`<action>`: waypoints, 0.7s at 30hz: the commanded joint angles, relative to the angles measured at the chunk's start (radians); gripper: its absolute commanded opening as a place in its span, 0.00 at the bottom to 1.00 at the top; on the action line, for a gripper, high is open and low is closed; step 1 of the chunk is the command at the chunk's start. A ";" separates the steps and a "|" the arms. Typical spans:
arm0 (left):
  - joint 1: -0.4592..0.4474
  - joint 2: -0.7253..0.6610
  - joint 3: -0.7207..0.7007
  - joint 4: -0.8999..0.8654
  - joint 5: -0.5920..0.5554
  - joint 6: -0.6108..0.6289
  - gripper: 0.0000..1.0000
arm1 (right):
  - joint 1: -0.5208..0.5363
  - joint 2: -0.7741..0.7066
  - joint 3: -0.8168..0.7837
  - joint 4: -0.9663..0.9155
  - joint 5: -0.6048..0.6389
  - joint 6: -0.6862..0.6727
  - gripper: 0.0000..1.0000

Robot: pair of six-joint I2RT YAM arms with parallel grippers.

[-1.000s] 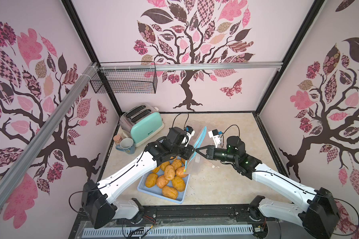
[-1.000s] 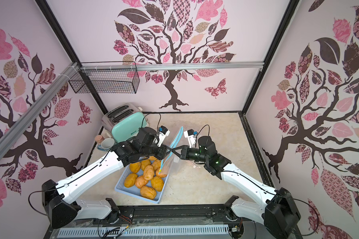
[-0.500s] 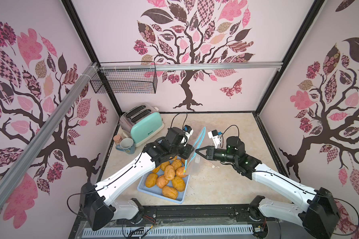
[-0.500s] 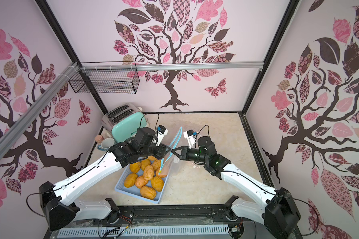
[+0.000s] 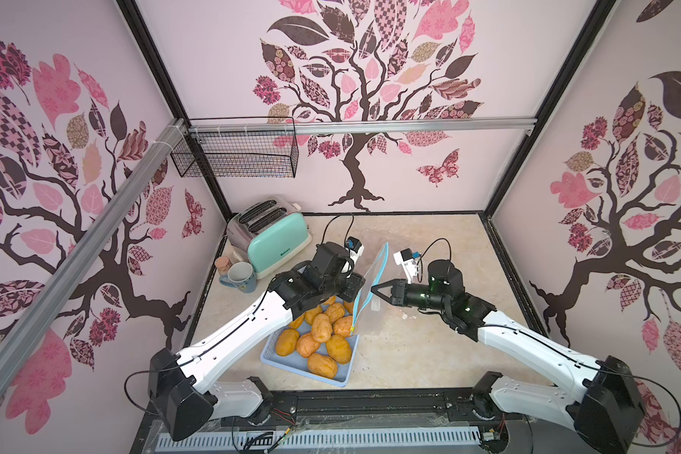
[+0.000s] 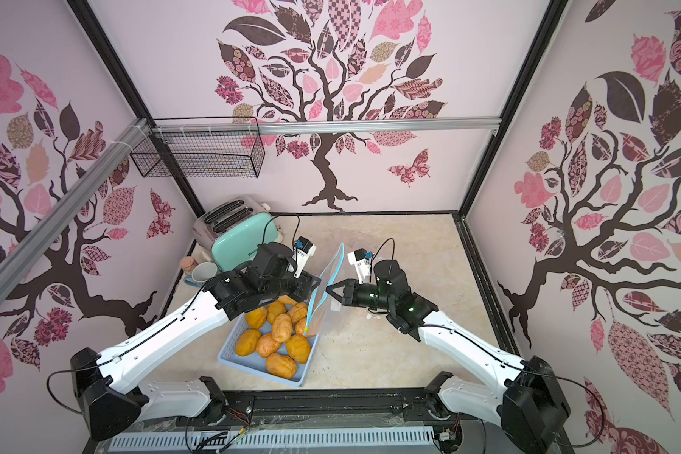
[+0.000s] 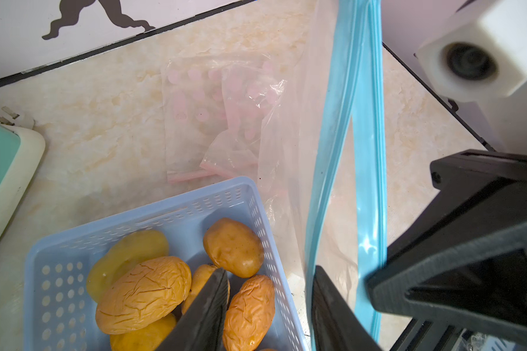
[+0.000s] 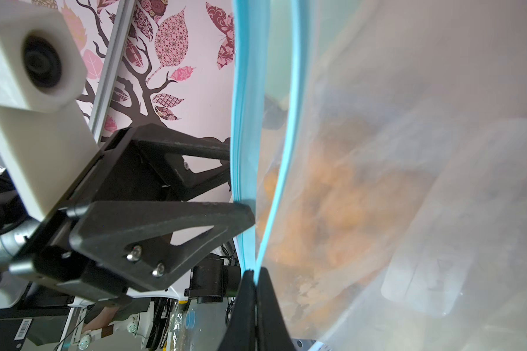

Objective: Put the potatoes into a zipper bag and zip it
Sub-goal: Pick up the zipper food storage bag.

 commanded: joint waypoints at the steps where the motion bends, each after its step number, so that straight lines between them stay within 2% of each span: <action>1: -0.003 0.010 -0.021 -0.001 0.017 0.003 0.45 | 0.006 -0.014 0.014 0.002 -0.010 -0.007 0.00; 7: -0.002 0.031 -0.008 -0.015 -0.009 -0.014 0.44 | 0.010 -0.015 0.007 0.015 -0.019 -0.004 0.00; 11: -0.003 0.035 -0.009 -0.011 -0.009 -0.025 0.37 | 0.009 -0.013 0.005 0.017 -0.026 -0.004 0.00; 14: -0.002 0.039 -0.008 -0.009 0.005 -0.033 0.28 | 0.011 -0.014 0.002 0.018 -0.025 -0.006 0.00; 19: -0.003 0.012 0.003 -0.023 -0.036 -0.029 0.02 | 0.012 -0.019 0.010 0.006 -0.026 -0.017 0.00; 20: -0.003 -0.004 0.007 -0.029 -0.078 -0.029 0.00 | 0.011 -0.022 0.018 -0.010 -0.022 -0.028 0.11; 21: -0.003 -0.019 0.016 -0.044 -0.138 -0.034 0.00 | 0.011 -0.026 0.035 -0.039 -0.014 -0.046 0.26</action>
